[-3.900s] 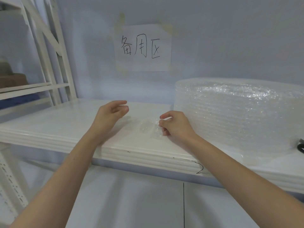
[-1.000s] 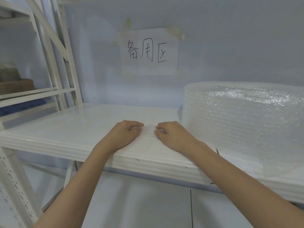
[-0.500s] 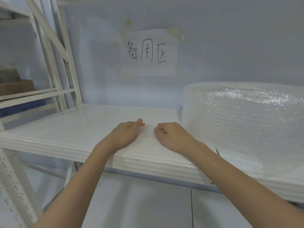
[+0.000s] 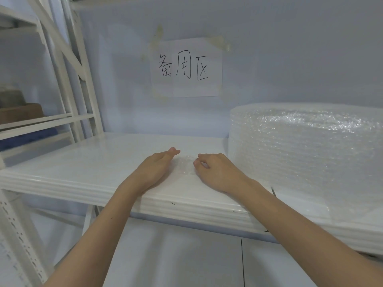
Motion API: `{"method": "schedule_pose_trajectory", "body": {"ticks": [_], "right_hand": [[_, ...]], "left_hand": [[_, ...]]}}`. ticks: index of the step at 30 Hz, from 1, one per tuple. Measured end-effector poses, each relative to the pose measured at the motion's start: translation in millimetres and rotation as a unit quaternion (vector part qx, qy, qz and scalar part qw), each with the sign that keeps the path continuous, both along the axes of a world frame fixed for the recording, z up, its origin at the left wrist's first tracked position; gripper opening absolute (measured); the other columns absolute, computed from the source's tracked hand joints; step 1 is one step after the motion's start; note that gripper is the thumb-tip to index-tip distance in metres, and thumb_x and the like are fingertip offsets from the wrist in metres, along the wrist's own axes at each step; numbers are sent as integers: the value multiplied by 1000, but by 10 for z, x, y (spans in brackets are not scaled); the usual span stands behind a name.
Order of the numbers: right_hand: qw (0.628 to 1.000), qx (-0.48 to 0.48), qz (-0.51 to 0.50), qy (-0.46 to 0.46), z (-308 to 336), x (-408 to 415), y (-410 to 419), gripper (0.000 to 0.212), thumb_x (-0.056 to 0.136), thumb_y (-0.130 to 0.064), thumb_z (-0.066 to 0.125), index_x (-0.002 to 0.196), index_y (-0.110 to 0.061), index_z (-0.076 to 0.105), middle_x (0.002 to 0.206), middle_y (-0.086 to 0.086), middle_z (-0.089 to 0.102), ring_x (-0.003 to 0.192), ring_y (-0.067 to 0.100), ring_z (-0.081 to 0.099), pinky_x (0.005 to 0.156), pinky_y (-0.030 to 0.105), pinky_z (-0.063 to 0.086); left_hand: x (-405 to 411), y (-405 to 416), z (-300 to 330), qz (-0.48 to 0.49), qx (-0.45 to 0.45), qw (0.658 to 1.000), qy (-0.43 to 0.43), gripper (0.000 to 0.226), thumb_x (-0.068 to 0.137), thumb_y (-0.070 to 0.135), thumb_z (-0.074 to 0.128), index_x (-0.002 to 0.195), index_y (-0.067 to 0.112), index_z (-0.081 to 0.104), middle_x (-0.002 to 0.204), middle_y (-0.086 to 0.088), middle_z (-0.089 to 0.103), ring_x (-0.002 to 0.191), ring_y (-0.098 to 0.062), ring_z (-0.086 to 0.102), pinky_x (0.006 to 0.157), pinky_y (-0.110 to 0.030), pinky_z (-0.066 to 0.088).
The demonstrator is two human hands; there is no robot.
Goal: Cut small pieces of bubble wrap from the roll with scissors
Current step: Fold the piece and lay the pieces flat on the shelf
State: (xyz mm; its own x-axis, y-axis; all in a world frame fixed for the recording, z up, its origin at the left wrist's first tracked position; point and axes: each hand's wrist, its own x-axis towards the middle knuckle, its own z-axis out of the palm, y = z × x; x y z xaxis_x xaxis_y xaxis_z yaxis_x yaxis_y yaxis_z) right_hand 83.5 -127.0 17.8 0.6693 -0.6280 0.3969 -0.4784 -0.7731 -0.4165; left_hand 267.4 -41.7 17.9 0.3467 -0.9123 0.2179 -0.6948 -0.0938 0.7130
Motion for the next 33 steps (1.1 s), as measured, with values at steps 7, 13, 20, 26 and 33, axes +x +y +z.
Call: {"method": "schedule_pose_trajectory", "body": {"ticks": [7, 13, 20, 26, 33], "right_hand": [[1000, -2, -8, 4, -6, -2, 11, 41, 93, -39, 32, 59, -18, 42, 75, 3, 60, 74, 27, 56, 73, 43, 51], [1000, 10, -4, 9, 12, -19, 51, 41, 95, -36, 35, 60, -16, 40, 67, 0, 50, 70, 25, 52, 66, 38, 45], [1000, 24, -2, 8, 8, -25, 87, 43, 95, -39, 34, 68, -10, 52, 89, 7, 64, 86, 32, 59, 77, 40, 51], [1000, 14, -15, 17, 7, -12, 151, 40, 96, -39, 36, 72, -9, 50, 84, 11, 60, 78, 30, 57, 67, 36, 46], [998, -44, -42, -25, 33, 0, 219, 47, 96, -33, 34, 64, -1, 47, 84, 15, 61, 83, 39, 58, 71, 40, 49]], "left_hand": [[-13, 20, 9, 3, 1, 1000, -19, 51, 101, 55, 21, 145, 41, 43, 153, 11, 44, 141, -13, 37, 104, -25, 22], [-39, 55, 28, -6, -3, 1000, -28, 46, 102, 48, 31, 141, 35, 51, 150, 15, 46, 138, -10, 40, 99, -22, 25], [-44, 54, 35, 1, 4, 999, -54, 42, 102, 43, 38, 141, 35, 51, 150, 13, 46, 137, -10, 41, 99, -21, 25], [-57, 71, 39, 10, 5, 999, -53, 41, 100, 41, 45, 140, 38, 51, 139, 14, 53, 112, -2, 44, 94, -21, 28], [-30, 105, 42, 81, -77, 993, -20, 35, 97, 29, 46, 128, 30, 63, 119, 9, 64, 106, -10, 54, 88, -23, 35]]}}
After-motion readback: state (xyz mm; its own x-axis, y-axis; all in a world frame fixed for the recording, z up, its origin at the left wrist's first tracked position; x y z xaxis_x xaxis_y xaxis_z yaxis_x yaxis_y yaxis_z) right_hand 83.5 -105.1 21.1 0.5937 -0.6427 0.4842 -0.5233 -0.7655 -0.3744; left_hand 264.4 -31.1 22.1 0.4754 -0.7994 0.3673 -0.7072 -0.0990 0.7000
